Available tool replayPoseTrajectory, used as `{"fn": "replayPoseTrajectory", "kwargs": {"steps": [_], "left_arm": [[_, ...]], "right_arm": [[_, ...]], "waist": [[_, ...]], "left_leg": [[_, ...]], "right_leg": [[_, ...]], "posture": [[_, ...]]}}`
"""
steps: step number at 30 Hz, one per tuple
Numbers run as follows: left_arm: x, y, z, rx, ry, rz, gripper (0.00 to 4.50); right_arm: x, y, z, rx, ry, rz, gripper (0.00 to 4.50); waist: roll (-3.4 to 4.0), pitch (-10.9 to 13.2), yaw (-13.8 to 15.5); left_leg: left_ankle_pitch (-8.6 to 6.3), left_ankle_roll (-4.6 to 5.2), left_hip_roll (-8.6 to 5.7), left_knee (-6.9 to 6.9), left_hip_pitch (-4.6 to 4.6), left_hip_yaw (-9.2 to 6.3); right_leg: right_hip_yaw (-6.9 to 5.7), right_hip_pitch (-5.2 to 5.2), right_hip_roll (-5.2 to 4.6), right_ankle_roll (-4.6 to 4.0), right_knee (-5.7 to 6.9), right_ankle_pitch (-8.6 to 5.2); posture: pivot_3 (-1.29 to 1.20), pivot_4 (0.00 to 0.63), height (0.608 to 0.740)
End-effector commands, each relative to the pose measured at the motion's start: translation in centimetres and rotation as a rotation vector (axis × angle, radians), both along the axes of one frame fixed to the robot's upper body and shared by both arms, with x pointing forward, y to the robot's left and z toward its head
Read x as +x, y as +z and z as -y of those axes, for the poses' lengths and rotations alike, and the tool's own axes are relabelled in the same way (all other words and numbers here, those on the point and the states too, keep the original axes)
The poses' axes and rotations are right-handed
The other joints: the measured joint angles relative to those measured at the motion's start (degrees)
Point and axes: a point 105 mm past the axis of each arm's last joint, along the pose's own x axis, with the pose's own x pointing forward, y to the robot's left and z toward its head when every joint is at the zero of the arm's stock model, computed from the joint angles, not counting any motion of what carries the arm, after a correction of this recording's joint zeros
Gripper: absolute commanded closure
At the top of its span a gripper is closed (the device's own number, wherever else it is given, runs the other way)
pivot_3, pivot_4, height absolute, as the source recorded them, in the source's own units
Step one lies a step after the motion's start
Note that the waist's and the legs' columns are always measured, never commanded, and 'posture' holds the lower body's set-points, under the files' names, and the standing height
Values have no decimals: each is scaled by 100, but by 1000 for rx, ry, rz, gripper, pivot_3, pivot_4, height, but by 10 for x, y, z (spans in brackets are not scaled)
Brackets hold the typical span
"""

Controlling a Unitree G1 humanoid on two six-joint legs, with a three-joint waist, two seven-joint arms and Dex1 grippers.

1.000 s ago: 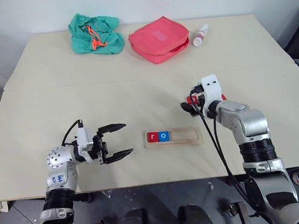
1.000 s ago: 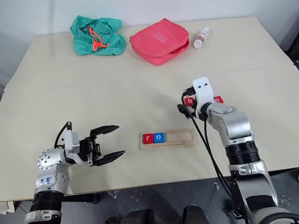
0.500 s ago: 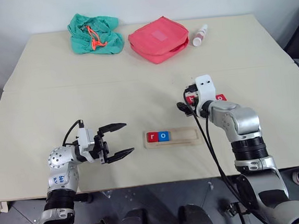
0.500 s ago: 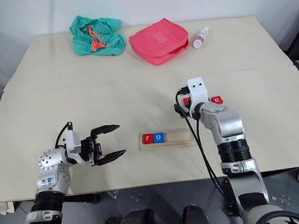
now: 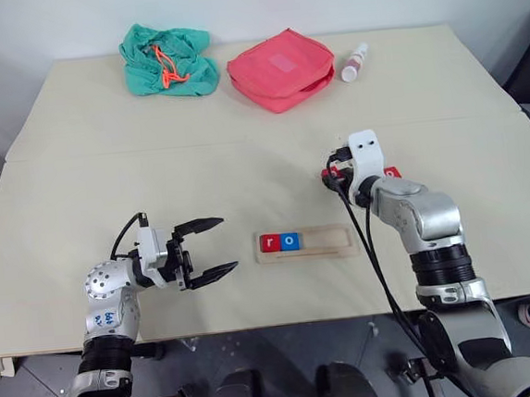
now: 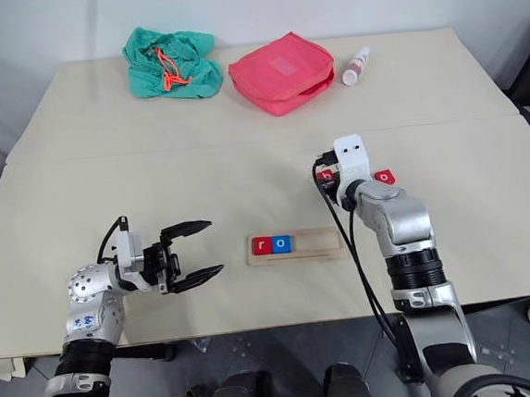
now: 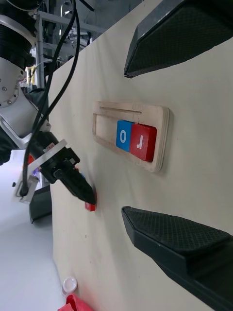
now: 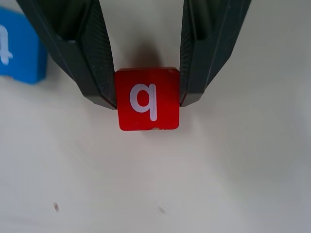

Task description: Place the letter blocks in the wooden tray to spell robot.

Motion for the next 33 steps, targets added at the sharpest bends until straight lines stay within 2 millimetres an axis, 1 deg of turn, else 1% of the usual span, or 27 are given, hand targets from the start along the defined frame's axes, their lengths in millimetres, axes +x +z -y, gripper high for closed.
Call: {"fn": "replayPoseTrajectory", "kwargs": {"steps": [1,2,5,7,11,13,15,17,21,28,30,33], "left_arm": [[-2,0,-2,2,-11,3,0],[-1,-1,-2,3,-14,1,0],[0,-1,-3,5,-21,-2,0],[1,-1,-3,2,-30,5,0],[1,0,-1,-4,-61,13,0],[0,0,1,-4,-81,22,0],[0,1,2,-5,-98,23,0],[-1,0,2,4,-120,16,0],[-3,-1,1,25,-155,10,0],[-2,1,-4,60,-162,14,0],[-1,2,-5,66,-159,22,0],[-1,3,-4,66,-161,26,0]], "right_arm": [[-22,40,6,23,73,142,3044],[-30,44,10,20,81,162,3044],[-51,50,20,23,74,182,3044],[-66,50,32,26,45,193,3044],[-93,35,57,6,-69,161,3044],[-108,18,69,-9,-130,102,3044],[-121,4,73,-14,-163,45,3044],[-129,-7,74,-4,-189,10,3044],[-139,-26,73,11,-235,-57,3044],[-139,-36,69,39,-259,-73,3044],[-136,-38,72,48,-290,-69,2280],[-132,-38,74,54,-309,-59,1278]], "waist": [[0,0,13],[0,0,19],[-1,-1,24],[-1,-1,25],[-2,-1,79],[-2,-1,123],[-2,-1,153],[-2,-1,153],[-2,-1,150],[-3,-2,151],[-3,-2,149],[-3,-2,153]], "left_leg": [[0,0,-1,0,-1,0],[0,0,-2,0,-2,-2],[0,0,-3,0,-1,-5],[0,0,-2,0,0,-2],[0,0,-2,-1,0,1],[0,0,-4,0,0,7],[0,0,-2,0,0,8],[0,0,-2,1,2,9],[0,0,0,2,8,20],[0,0,-2,3,10,20],[0,0,-2,2,11,20],[0,0,-4,3,10,19]], "right_leg": [[1,0,0,0,0,0],[1,0,-1,0,-1,0],[1,3,-1,0,-2,0],[1,4,-1,0,-2,0],[4,5,0,0,-5,0],[10,3,-1,0,-7,0],[11,3,0,0,-7,0],[11,5,0,0,-7,0],[19,5,2,0,-7,0],[25,7,1,0,-7,0],[25,6,1,0,-7,0],[25,7,1,0,-7,0]], "posture": [[0,150,740],[0,150,740],[0,150,740],[0,150,740],[0,150,740],[0,150,740],[0,150,740],[0,150,740],[0,150,740],[0,150,740],[0,150,740],[0,150,740]]}}
